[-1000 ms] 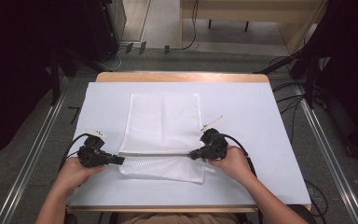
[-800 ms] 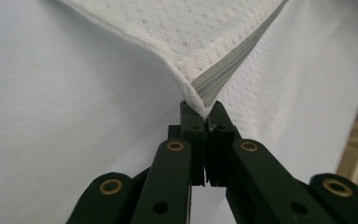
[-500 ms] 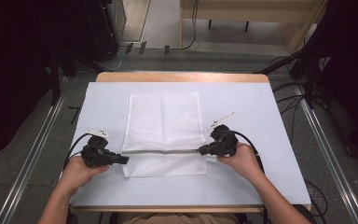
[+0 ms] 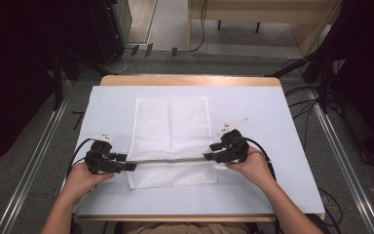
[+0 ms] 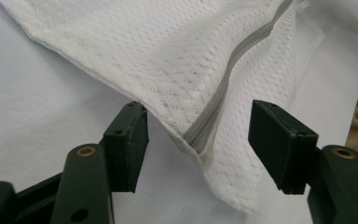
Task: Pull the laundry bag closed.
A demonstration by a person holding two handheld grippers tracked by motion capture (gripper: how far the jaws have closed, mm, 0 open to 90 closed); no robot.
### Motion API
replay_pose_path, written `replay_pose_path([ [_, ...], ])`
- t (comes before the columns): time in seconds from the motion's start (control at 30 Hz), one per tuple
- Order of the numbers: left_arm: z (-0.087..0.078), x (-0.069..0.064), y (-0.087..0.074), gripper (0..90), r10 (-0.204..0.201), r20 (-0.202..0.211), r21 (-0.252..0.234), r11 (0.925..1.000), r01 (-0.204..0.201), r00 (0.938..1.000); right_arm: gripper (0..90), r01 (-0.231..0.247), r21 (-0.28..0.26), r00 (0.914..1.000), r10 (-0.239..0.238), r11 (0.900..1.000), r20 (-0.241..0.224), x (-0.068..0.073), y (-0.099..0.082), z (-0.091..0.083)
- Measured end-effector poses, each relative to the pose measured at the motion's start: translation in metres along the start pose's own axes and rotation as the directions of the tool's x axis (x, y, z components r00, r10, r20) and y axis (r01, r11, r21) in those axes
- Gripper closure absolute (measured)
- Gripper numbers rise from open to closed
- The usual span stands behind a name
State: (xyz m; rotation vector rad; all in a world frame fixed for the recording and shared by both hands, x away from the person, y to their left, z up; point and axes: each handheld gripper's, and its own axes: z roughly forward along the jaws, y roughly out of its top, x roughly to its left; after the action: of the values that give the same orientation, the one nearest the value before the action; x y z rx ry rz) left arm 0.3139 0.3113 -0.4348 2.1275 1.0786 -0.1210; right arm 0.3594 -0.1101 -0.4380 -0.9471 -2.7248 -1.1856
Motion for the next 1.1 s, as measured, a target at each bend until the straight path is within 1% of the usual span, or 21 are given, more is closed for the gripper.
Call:
replay_pose_path([
  [0.07,0.0,0.0,0.0,36.6,0.003,-0.008,-0.007,1.0,-0.004,1.0,41.4,0.008,-0.019,0.9998,-0.008,0.9998,0.017,-0.002,0.0,0.0],
  [0.1,-0.001,0.001,0.0,36.3,0.005,-0.016,-0.009,0.9999,-0.005,0.9999,40.5,0.004,-0.022,0.9997,-0.004,0.9998,0.024,-0.003,0.0,0.001],
  [0.13,-0.002,0.001,0.0,36.1,0.005,-0.018,-0.013,0.9999,-0.005,0.9998,40.1,0.006,-0.024,0.9997,-0.006,0.9997,0.022,-0.004,0.0,0.001],
  [0.17,-0.002,0.001,0.0,35.9,0.005,-0.024,-0.019,0.9998,-0.006,0.9997,38.9,0.0,-0.038,0.9993,0.001,0.9993,0.038,-0.005,-0.001,0.001],
  [0.2,-0.003,0.002,0.0,35.6,0.003,-0.029,-0.022,0.9997,-0.004,0.9996,36.1,0.004,-0.047,0.9981,-0.001,0.9989,0.061,-0.005,-0.001,0.002],
  [0.27,-0.005,0.003,0.001,35.2,0.001,-0.044,-0.039,0.9992,-0.002,0.999,34.0,0.02,-0.064,0.997,-0.015,0.9978,0.076,-0.006,-0.001,0.002],
  [0.33,-0.007,0.005,0.001,34.5,-0.005,-0.064,-0.051,0.9987,0.002,0.9979,29.9,0.021,-0.077,0.9957,-0.014,0.9968,0.091,-0.008,-0.002,0.002],
  [0.43,-0.009,0.009,0.002,33.9,-0.024,-0.091,-0.066,0.9977,0.018,0.9956,27.8,0.003,-0.101,0.9932,0.009,0.9949,0.116,-0.012,-0.003,0.002],
  [0.53,-0.01,0.012,0.001,31.6,-0.044,-0.108,-0.08,0.9962,0.035,0.9932,26.7,-0.026,-0.116,0.9916,0.04,0.9929,0.123,-0.018,-0.004,0.0],
  [0.57,-0.011,0.013,0.002,31.6,-0.047,-0.123,-0.086,0.9956,0.036,0.9913,25.7,-0.034,-0.117,0.9909,0.049,0.9925,0.125,-0.019,-0.005,-0.001],
  [0.6,-0.012,0.014,0.002,31.6,-0.044,-0.128,-0.087,0.9956,0.033,0.9908,24.9,-0.039,-0.118,0.9915,0.053,0.9923,0.119,-0.022,-0.006,-0.002],
  [0.67,-0.013,0.016,0.002,31.5,-0.053,-0.133,-0.103,0.9939,0.04,0.9896,24.9,-0.041,-0.113,0.9906,0.055,0.9928,0.126,-0.024,-0.008,-0.004],
  [0.7,-0.013,0.016,0.003,31.1,-0.059,-0.135,-0.105,0.9935,0.045,0.9891,24.9,-0.038,-0.114,0.9893,0.053,0.9927,0.136,-0.025,-0.009,-0.005],
  [0.77,-0.014,0.018,0.003,31.0,-0.064,-0.148,-0.112,0.9925,0.048,0.9869,24.9,-0.042,-0.119,0.9869,0.06,0.992,0.15,-0.027,-0.01,-0.007],
  [0.83,-0.014,0.02,0.003,31.0,-0.069,-0.161,-0.114,0.9922,0.051,0.9845,24.9,-0.035,-0.128,0.9852,0.056,0.9911,0.162,-0.03,-0.012,-0.009],
  [0.87,-0.014,0.021,0.004,31.0,-0.072,-0.163,-0.113,0.9921,0.054,0.984,24.9,-0.041,-0.13,0.9836,0.063,0.9906,0.169,-0.031,-0.013,-0.01],
  [1.03,-0.015,0.025,0.004,31.0,-0.071,-0.189,-0.124,0.9911,0.048,0.9794,24.7,-0.033,-0.129,0.9778,0.059,0.991,0.201,-0.037,-0.018,-0.015],
  [1.1,-0.015,0.027,0.005,31.1,-0.072,-0.203,-0.123,0.9913,0.047,0.9766,24.1,-0.035,-0.134,0.9731,0.065,0.9904,0.221,-0.039,-0.019,-0.016],
])
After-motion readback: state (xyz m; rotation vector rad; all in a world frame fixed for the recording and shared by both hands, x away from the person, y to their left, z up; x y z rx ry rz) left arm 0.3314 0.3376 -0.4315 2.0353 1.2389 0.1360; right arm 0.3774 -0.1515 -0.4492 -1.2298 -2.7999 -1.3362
